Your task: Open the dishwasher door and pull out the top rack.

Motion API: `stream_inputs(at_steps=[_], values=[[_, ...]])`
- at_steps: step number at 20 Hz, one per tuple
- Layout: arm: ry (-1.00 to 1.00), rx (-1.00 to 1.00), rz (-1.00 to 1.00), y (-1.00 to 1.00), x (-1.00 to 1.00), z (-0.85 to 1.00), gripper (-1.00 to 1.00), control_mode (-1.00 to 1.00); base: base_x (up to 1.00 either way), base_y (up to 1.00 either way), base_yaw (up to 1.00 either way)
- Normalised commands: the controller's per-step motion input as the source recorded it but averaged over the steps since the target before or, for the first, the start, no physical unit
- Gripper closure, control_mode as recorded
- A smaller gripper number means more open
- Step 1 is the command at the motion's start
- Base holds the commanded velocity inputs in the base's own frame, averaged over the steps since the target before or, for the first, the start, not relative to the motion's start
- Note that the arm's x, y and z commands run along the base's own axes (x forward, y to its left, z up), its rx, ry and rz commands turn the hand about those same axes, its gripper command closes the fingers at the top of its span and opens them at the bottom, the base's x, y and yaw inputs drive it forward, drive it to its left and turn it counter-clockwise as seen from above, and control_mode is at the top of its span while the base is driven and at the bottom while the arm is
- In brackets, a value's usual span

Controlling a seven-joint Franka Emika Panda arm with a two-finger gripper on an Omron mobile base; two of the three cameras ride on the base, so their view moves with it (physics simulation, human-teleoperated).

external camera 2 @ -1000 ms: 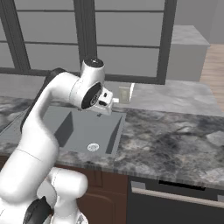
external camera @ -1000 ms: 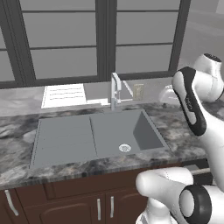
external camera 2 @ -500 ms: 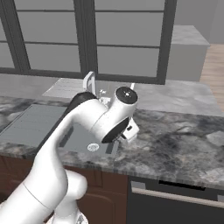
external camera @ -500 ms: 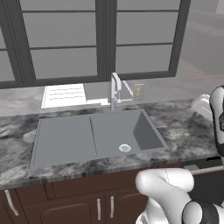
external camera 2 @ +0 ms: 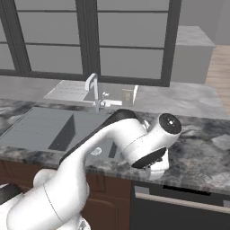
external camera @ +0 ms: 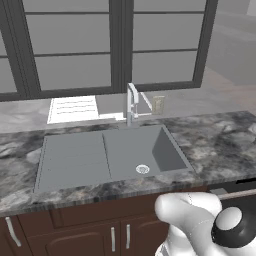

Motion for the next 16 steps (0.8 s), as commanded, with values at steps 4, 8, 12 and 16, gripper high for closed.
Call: stream_inputs(at_steps=[4, 8, 12, 16], values=[[-0.05, 0.23, -0.34, -0.89, -0.92, -0.84, -1.00, -1.00, 0.00, 0.00, 0.00], [-0.20, 0.21, -0.22, -0.78, -0.92, -0.99, -1.00, -1.00, 0.00, 0.00, 0.00], [-0.25, 0.19, -0.08, -0.87, -0.32, -0.77, -1.00, -1.00, 0.00, 0.00, 0.00], [-0.28, 0.10, 0.00, -0.81, 0.08, -0.64, -1.00, -1.00, 0.00, 0.00, 0.00]])
